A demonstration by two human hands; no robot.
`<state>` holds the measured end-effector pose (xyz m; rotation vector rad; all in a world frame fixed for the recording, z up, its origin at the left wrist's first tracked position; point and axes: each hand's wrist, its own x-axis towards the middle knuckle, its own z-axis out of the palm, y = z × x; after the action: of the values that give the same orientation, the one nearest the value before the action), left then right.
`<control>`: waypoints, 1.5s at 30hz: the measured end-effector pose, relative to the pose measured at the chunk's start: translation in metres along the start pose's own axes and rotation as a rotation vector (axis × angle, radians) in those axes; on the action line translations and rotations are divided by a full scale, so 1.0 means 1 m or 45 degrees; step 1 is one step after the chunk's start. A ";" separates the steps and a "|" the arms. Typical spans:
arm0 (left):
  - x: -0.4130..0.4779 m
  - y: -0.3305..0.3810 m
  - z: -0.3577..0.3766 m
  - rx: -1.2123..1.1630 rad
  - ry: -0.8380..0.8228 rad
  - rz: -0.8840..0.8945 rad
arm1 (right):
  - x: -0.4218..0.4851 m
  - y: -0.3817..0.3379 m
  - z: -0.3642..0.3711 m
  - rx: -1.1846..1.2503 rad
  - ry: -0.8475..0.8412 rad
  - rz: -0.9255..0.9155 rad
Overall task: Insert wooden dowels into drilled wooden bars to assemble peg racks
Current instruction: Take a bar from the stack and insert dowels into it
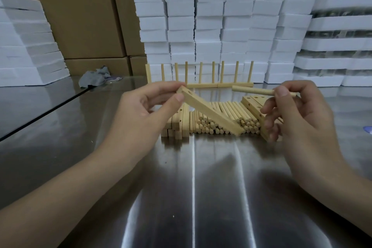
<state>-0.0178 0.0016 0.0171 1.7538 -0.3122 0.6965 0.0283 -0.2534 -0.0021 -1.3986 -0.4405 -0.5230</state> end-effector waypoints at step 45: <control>-0.017 -0.010 0.016 0.658 -0.831 0.019 | -0.016 -0.006 0.020 -0.314 -0.700 -0.184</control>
<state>-0.0213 -0.0129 -0.0040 2.4572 -0.6271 0.1927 0.0123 -0.2329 -0.0045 -1.7582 -0.9502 -0.3072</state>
